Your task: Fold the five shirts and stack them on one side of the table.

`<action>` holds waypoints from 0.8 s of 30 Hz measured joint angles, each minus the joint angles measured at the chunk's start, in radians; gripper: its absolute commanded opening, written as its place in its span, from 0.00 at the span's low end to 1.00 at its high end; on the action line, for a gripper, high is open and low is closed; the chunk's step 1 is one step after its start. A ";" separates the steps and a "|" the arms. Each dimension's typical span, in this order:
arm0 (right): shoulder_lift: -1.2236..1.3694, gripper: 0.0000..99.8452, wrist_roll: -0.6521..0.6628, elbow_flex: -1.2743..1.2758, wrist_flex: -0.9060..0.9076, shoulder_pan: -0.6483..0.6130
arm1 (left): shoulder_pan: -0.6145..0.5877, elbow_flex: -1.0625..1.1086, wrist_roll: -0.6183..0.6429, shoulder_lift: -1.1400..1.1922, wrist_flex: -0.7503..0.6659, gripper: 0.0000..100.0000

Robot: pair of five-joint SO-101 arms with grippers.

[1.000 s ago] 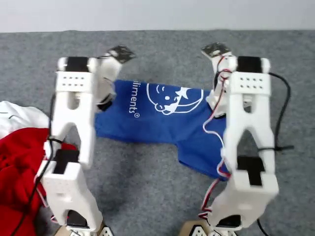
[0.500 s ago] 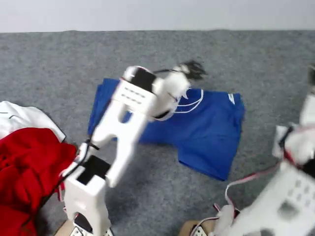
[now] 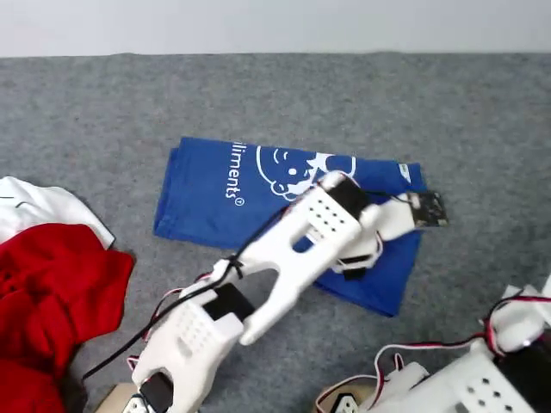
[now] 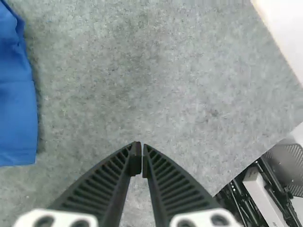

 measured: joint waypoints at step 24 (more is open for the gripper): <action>-0.008 0.01 0.006 0.002 0.000 0.000 | 0.080 -0.620 0.015 0.502 0.203 0.01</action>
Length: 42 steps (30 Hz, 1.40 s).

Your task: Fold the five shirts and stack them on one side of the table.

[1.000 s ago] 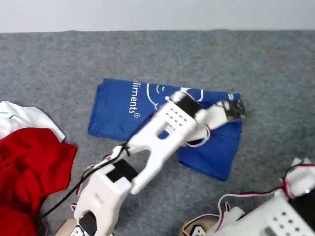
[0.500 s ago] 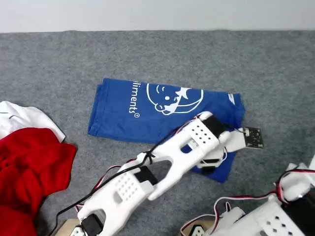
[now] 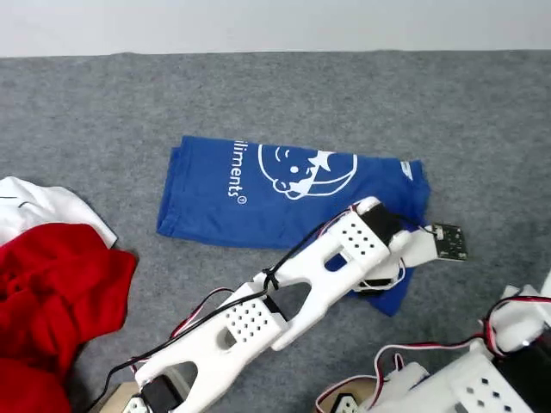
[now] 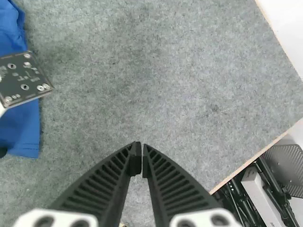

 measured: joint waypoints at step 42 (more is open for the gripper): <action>-0.002 0.01 0.000 0.000 0.000 0.000 | -0.253 -0.124 0.084 0.005 -0.311 0.20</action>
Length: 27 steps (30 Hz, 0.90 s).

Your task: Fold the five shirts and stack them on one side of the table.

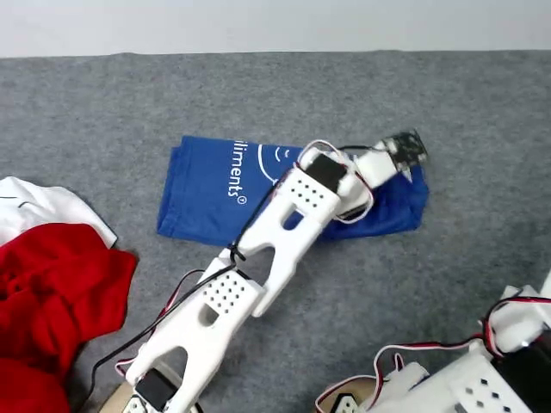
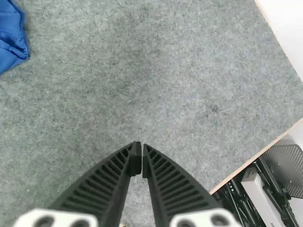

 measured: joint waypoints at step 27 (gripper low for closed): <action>0.000 0.01 0.000 0.000 0.002 0.000 | -0.018 0.002 0.014 -0.235 0.216 0.15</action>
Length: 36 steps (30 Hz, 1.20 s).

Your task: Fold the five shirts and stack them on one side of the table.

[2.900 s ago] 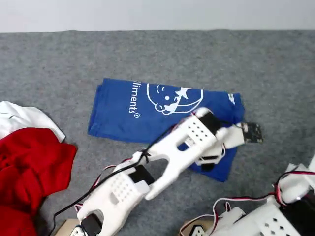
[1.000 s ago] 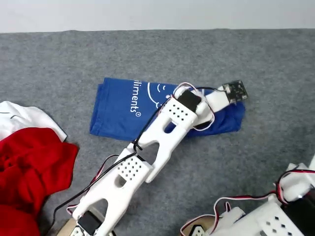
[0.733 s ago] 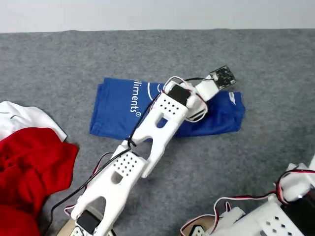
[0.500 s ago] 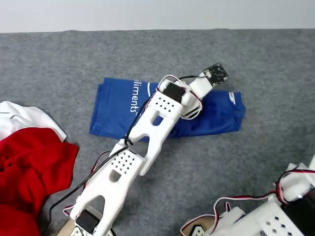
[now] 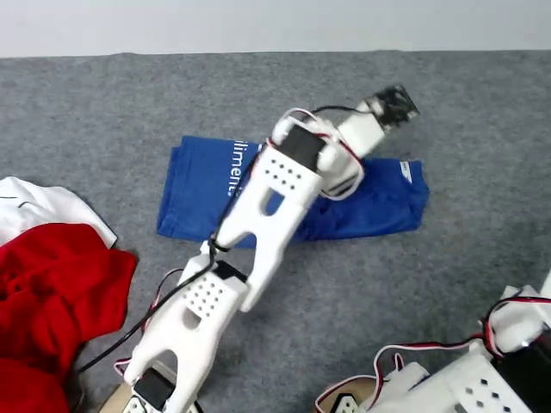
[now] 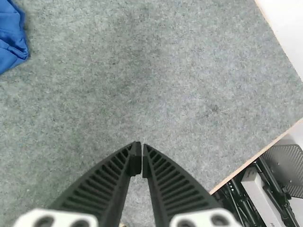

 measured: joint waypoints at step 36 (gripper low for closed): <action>-0.003 0.01 0.000 0.000 0.000 0.000 | -0.057 -0.118 0.020 0.195 -0.044 0.15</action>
